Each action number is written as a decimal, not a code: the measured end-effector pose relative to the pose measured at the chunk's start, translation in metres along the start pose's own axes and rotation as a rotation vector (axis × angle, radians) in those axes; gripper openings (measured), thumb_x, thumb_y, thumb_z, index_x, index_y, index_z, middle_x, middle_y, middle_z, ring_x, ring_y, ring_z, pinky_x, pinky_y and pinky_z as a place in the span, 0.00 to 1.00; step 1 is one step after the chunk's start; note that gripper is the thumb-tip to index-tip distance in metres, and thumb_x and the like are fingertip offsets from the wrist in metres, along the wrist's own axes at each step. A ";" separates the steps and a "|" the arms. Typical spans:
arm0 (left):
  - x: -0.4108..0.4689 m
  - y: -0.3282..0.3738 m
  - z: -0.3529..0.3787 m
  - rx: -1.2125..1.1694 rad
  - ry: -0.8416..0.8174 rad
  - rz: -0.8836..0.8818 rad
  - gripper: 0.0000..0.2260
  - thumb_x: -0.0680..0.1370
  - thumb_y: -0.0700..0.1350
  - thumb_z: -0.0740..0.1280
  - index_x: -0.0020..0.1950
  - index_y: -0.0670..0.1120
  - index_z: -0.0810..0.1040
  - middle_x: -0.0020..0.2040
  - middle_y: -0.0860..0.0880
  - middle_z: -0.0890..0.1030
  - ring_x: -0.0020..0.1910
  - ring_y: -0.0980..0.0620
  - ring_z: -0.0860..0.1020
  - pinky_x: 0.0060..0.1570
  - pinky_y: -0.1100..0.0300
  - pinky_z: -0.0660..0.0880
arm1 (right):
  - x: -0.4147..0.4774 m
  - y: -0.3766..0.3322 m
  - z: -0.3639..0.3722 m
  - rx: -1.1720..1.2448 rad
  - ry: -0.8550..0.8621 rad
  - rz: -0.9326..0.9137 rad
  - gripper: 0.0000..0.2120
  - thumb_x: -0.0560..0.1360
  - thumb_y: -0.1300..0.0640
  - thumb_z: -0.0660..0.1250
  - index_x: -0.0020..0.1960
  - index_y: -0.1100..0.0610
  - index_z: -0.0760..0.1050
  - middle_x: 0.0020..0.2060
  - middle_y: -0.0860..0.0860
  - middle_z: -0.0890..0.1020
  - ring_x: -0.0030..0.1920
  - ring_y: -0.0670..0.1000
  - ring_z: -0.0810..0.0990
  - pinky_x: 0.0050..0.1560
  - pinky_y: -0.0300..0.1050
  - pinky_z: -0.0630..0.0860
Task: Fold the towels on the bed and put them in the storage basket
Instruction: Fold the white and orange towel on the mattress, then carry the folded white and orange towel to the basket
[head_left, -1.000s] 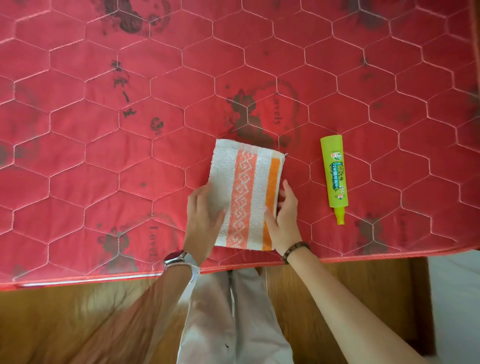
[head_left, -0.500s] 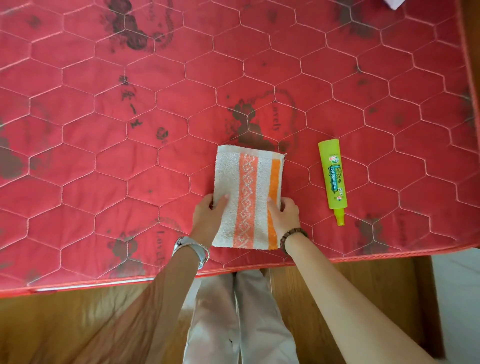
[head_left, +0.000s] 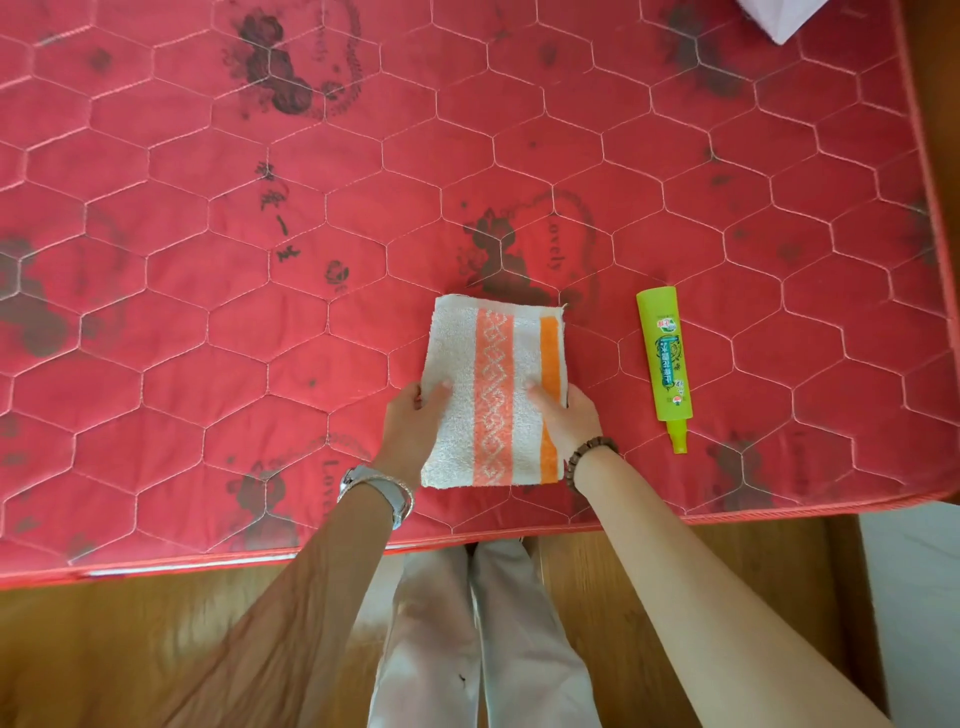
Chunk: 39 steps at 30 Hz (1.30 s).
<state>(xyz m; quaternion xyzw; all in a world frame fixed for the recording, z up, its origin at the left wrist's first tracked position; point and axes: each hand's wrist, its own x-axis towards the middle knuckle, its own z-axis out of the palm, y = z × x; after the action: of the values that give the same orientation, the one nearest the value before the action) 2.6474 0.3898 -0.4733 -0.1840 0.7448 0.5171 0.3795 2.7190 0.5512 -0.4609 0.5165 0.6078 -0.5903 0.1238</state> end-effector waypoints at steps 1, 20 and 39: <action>-0.003 0.004 -0.002 -0.019 0.007 0.010 0.14 0.81 0.52 0.66 0.52 0.40 0.77 0.42 0.47 0.72 0.39 0.51 0.69 0.41 0.58 0.68 | -0.004 -0.004 -0.001 0.002 0.012 -0.039 0.14 0.78 0.49 0.66 0.57 0.57 0.76 0.46 0.48 0.78 0.41 0.41 0.74 0.37 0.35 0.67; -0.148 0.210 -0.069 -0.231 0.077 0.360 0.33 0.67 0.64 0.67 0.54 0.36 0.75 0.44 0.45 0.74 0.41 0.48 0.73 0.43 0.49 0.71 | -0.175 -0.199 -0.042 0.070 0.138 -0.542 0.16 0.76 0.49 0.69 0.38 0.59 0.69 0.28 0.47 0.65 0.22 0.40 0.64 0.24 0.29 0.62; -0.316 0.350 -0.138 -0.343 0.175 0.757 0.25 0.75 0.59 0.68 0.44 0.35 0.70 0.40 0.47 0.70 0.38 0.49 0.68 0.40 0.52 0.66 | -0.352 -0.352 -0.084 0.184 0.137 -0.986 0.22 0.77 0.54 0.69 0.30 0.54 0.61 0.21 0.42 0.63 0.24 0.41 0.61 0.26 0.31 0.60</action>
<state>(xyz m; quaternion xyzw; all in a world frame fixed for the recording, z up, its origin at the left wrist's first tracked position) 2.5663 0.3654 0.0107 -0.0009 0.6925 0.7188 0.0620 2.6389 0.5340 0.0368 0.2142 0.7318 -0.5943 -0.2559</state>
